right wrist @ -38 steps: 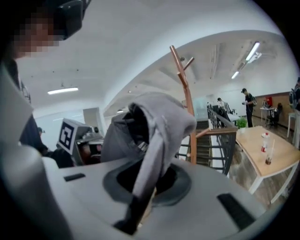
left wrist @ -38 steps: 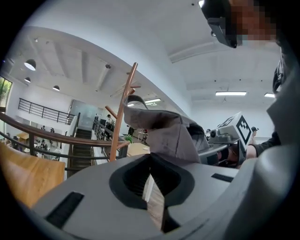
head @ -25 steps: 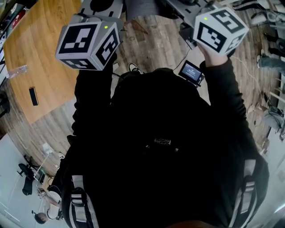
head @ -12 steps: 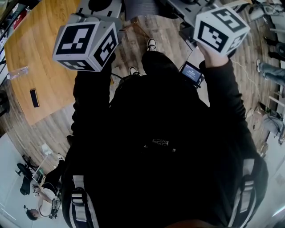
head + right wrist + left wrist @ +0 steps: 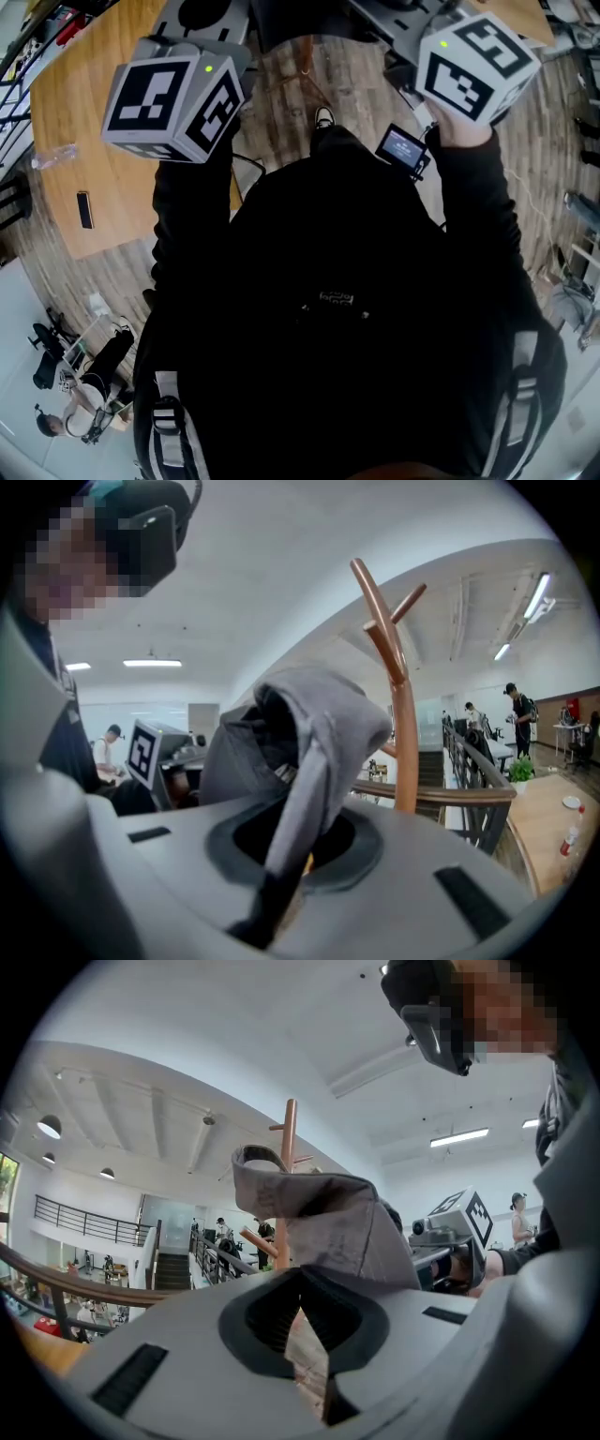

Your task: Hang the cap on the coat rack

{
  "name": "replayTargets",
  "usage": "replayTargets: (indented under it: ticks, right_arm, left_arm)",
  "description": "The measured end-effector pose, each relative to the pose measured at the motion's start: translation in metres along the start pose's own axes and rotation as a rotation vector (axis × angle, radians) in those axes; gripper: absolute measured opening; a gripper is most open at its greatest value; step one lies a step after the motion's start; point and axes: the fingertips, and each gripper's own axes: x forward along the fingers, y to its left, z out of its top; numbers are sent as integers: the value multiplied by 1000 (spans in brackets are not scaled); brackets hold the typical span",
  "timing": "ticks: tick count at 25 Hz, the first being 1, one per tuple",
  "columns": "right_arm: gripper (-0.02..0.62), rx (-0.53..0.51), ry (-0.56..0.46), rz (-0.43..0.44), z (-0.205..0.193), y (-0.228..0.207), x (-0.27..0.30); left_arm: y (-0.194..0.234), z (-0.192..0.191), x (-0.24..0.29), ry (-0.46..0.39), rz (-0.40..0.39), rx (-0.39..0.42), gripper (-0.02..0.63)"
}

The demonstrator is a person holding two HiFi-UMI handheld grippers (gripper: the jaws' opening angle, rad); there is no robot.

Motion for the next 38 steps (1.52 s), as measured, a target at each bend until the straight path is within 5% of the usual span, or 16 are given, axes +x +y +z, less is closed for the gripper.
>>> replayTargets:
  ticks: [11,21,27,38]
  right_arm:
    - [32,-41,-46,56,57,-90,-9]
    - [32,45,-45,130,51,-120,-4]
    - [32,179,-9,243,27,-77,-17]
    - [32,406,-149,353,48,-48,-73]
  left_arm:
    - [6,50,105,-46,27,5,8]
    - [8,37,135,29,-2,1,8]
    - [-18,22,101,83,-131,-24,8]
    - [-82,61,92,77,-459,113,8]
